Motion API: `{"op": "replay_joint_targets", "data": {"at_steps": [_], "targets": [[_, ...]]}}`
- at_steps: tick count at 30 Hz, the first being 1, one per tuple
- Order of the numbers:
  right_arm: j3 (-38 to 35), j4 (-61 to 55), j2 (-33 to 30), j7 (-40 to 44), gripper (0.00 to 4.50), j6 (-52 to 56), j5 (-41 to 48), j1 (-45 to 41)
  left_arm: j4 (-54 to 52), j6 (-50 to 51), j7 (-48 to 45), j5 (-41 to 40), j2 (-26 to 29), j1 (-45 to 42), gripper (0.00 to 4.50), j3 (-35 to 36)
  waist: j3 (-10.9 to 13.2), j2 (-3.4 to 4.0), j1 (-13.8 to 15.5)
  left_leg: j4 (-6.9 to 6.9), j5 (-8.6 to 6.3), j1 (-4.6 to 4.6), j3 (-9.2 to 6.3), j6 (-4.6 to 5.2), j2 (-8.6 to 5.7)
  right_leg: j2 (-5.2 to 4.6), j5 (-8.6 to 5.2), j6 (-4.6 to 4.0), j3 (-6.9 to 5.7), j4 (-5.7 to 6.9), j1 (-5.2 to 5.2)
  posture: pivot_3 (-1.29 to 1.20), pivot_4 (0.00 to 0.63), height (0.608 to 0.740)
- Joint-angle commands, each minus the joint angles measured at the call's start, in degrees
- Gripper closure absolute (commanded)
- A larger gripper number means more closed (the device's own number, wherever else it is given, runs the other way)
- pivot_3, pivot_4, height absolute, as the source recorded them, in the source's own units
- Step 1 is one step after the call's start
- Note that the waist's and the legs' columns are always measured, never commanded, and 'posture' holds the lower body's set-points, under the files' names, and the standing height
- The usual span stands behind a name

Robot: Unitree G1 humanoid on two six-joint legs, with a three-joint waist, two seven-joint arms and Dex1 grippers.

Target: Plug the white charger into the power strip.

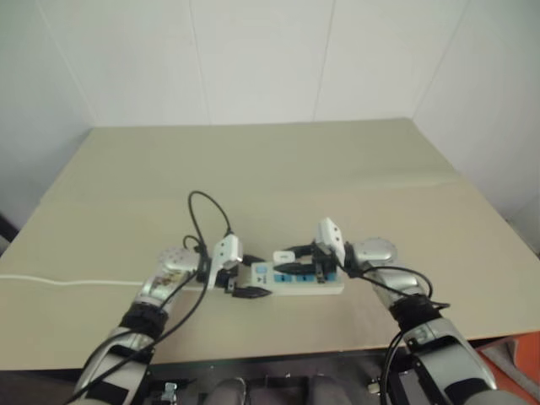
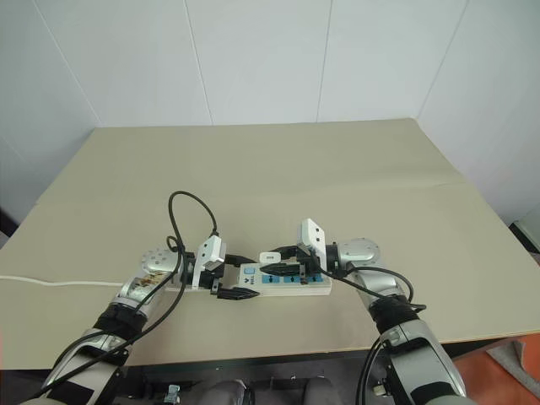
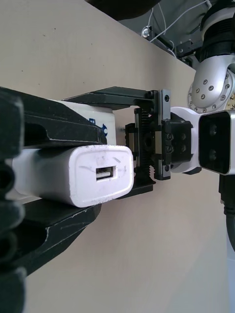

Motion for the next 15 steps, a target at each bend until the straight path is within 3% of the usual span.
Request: {"op": "replay_joint_targets", "data": {"at_steps": [1,7,13,15], "targets": [[0.28,5.06,-3.28,-1.80,2.39,4.24,-5.40,2.76,1.10,0.70,-1.07,1.54,2.17,0.76,1.21,-0.24,-0.01,-0.02,0.07,0.00,0.00,0.00,0.00,0.00,0.02,0.02,0.01,-0.01,0.00,0.00,-0.01,0.00,0.150,0.740],[-0.15,2.20,-3.17,-1.23,0.19,5.59,-5.28,3.32,1.31,0.51,-1.00,1.58,1.99,0.72,1.21,-0.27,-0.06,-0.08,0.03,0.00,-0.05,0.01,0.00,-0.02,0.10,0.10,0.06,-0.13,0.00,-0.04,0.01,0.00,0.150,0.740],[-1.62,-0.56,-3.57,-0.97,0.04,6.34,-4.83,3.21,-0.01,1.29,-0.59,0.54,2.08,0.86,1.21,0.73,-0.05,-0.08,0.07,-0.01,-0.07,0.00,0.00,-0.02,0.11,0.11,-0.01,-0.02,-0.01,-0.05,-0.01,0.00,0.150,0.740],[-2.32,-1.87,-3.97,-0.88,0.00,6.54,-4.70,3.27,-2.06,4.11,-1.58,-2.00,2.63,0.71,0.49,2.20,-0.04,-0.07,0.02,-0.01,-0.07,-0.05,0.00,-0.02,0.11,0.11,-0.01,-0.02,-0.01,-0.05,-0.04,0.00,0.150,0.740]]}}
